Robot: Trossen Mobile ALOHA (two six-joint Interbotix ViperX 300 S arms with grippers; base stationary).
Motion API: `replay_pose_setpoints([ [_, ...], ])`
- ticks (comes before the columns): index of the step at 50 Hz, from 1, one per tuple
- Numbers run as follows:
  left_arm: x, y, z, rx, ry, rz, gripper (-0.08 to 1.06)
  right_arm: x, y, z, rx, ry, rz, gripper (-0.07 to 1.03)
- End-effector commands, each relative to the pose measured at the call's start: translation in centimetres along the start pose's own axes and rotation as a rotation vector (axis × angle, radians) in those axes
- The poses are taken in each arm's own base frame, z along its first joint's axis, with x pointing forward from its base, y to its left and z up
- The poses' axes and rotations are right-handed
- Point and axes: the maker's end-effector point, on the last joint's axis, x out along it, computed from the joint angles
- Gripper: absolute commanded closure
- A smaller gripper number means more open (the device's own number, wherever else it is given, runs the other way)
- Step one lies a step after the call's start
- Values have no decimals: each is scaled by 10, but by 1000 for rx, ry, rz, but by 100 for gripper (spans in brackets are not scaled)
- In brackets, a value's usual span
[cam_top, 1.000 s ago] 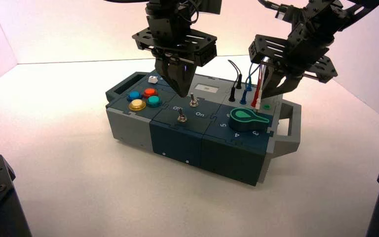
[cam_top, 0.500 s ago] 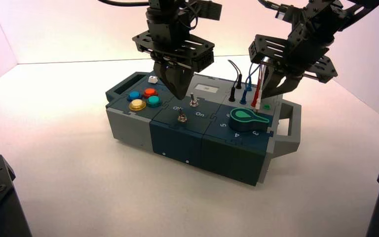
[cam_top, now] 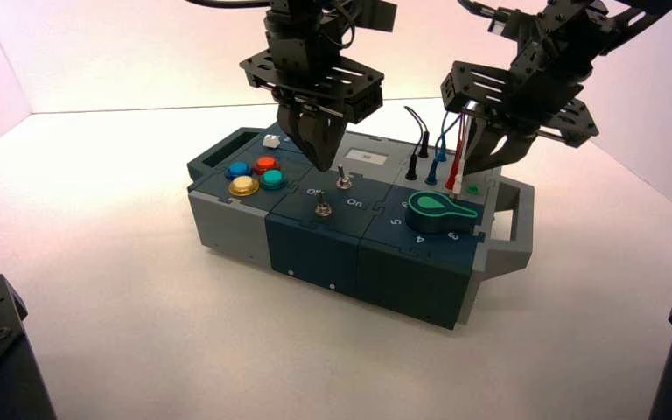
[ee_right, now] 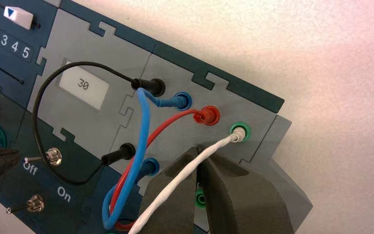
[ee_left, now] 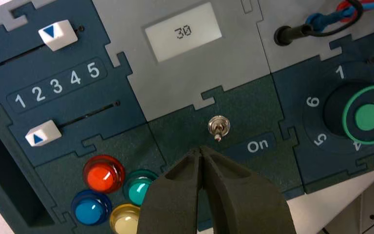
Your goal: Flip the top switch on with the left gripper.
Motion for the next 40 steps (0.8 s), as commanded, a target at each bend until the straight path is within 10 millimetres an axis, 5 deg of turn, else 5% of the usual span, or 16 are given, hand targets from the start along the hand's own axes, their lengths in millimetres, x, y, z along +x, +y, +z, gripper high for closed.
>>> replay_pose_setpoints([
  [1, -10, 0, 14, 0, -40, 0, 101, 2, 1, -3, 1, 15, 0, 99],
  [40, -5, 1, 18, 20, -29, 1, 101, 4, 1, -4, 2, 25, -2, 99],
])
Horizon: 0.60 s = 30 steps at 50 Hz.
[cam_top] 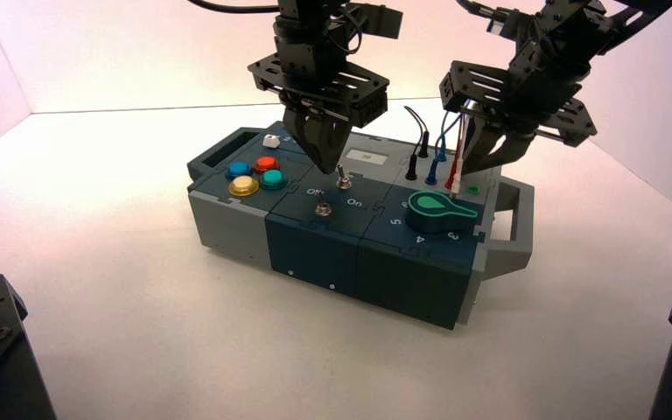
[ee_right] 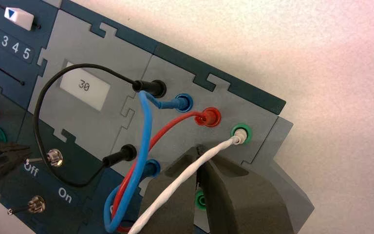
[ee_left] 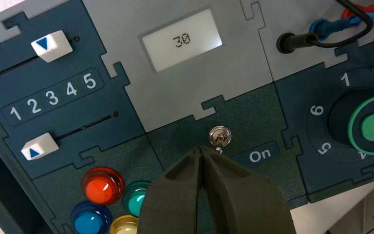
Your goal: Flip the top switch on with the left gripper.
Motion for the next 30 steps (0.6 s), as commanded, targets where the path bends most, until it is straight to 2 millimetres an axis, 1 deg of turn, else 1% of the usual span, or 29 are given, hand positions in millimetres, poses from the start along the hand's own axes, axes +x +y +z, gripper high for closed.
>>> replay_pose_setpoints([
  [1, -11, 1, 14, 2, -46, 0, 101, 3, 0, -4, 3, 18, -3, 99],
  [14, -13, 1, 19, 4, -57, -1, 101, 3, 0, -4, 3, 20, -3, 99],
  [30, -13, -6, 18, 20, -50, -6, 101, 3, -1, -4, 5, 19, -4, 99],
])
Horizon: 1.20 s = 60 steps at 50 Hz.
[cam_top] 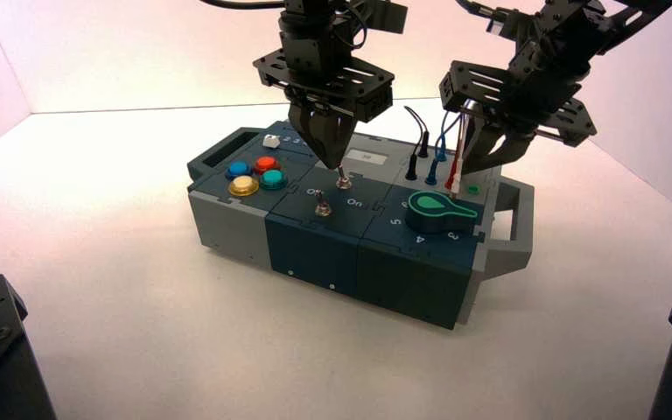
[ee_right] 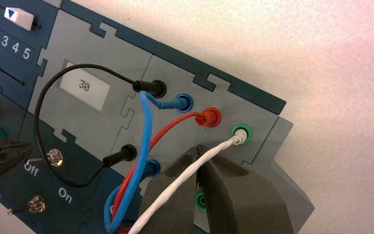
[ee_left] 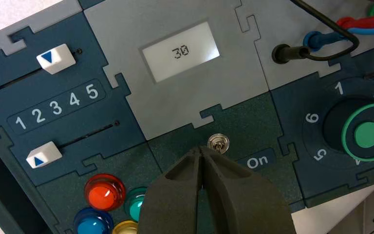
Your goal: Flip the top switch on with the left gripper.
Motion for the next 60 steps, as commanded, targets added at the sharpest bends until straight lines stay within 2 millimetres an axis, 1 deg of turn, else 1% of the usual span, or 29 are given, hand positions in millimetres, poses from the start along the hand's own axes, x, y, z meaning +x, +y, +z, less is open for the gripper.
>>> replay_pose_setpoints([
  [1, -10, -5, 11, 15, -40, -4, 101, 2, 0, -4, 2, 18, -3, 99],
  [11, -12, -8, 11, 20, -39, -7, 101, 3, 0, -4, 2, 18, -3, 99],
  [15, -14, -19, 15, 39, -51, -18, 101, 3, -1, -4, 2, 21, -5, 99],
  [19, -20, -39, 20, 79, -66, -35, 101, 4, 0, -4, 2, 23, -5, 99],
  [21, -20, -44, 22, 91, -67, -38, 101, 4, -1, -5, 4, 27, -6, 99],
  [24, -19, -46, 24, 94, -65, -39, 101, 5, -1, -5, 2, 28, -6, 99],
  [29, -13, -46, 23, 93, -47, -38, 101, 5, -1, -5, 4, 31, -6, 99],
  [36, -12, -46, 21, 89, -39, -36, 101, 6, -1, -5, 4, 37, -8, 99],
  [39, -12, -39, 21, 84, -42, -25, 101, 5, 0, -4, 2, 34, -6, 99],
  [46, -18, -21, 24, 46, -62, -11, 101, 6, 0, -4, 1, 34, -6, 99],
  [49, -22, -17, 25, 39, -77, -10, 101, 5, 0, -4, 1, 34, -6, 99],
  [54, -28, -15, 28, 36, -100, -10, 101, 5, 0, -5, -2, 35, -6, 99],
  [60, -29, -15, 32, 37, -117, -9, 101, 6, 1, -4, -11, 36, -4, 99],
])
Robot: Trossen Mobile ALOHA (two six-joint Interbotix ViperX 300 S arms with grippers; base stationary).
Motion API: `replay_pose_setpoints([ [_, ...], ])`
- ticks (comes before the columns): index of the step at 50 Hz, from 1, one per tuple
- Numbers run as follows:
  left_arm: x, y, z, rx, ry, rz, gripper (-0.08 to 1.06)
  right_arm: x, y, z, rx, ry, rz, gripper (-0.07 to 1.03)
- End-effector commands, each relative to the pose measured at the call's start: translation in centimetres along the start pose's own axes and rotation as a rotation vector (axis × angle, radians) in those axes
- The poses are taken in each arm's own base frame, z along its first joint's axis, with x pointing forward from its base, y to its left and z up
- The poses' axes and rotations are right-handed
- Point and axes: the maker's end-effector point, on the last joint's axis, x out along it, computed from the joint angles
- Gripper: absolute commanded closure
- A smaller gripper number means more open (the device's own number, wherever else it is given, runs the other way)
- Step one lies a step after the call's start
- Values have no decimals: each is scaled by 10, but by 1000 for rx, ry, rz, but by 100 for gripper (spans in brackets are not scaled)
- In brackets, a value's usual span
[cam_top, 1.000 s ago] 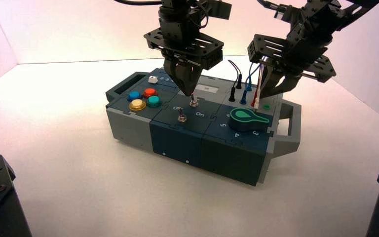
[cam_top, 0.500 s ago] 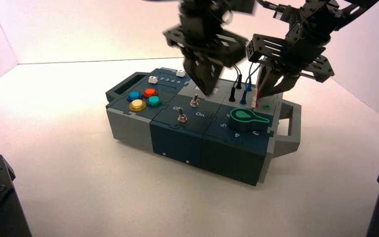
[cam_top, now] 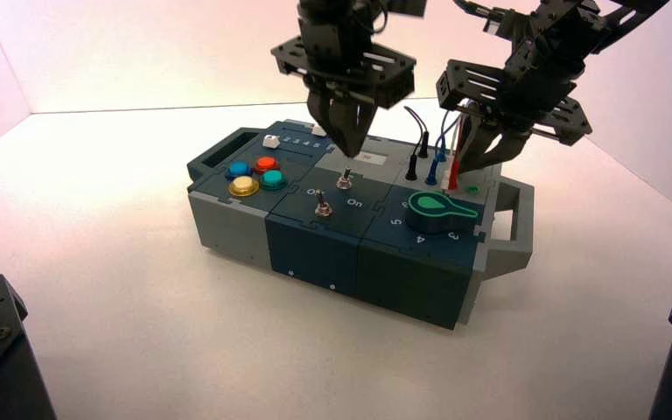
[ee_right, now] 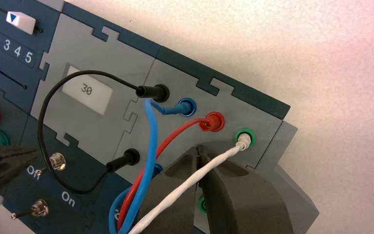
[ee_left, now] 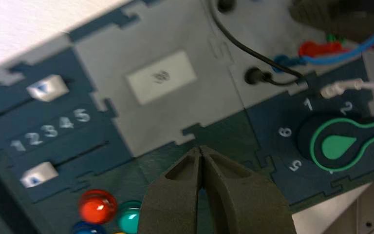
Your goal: Flip the top switch on with the left gripper.
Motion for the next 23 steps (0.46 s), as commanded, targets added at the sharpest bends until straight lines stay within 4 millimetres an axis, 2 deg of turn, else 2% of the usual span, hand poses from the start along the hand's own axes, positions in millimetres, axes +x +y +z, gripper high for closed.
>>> replay_pose_setpoints([
  [1, -17, -3, 13, 8, -69, -2, 101, 4, 0, -6, -11, 26, -5, 99],
  [23, -10, -2, 8, 5, -87, -2, 101, 9, 1, -7, -17, 56, -9, 99],
])
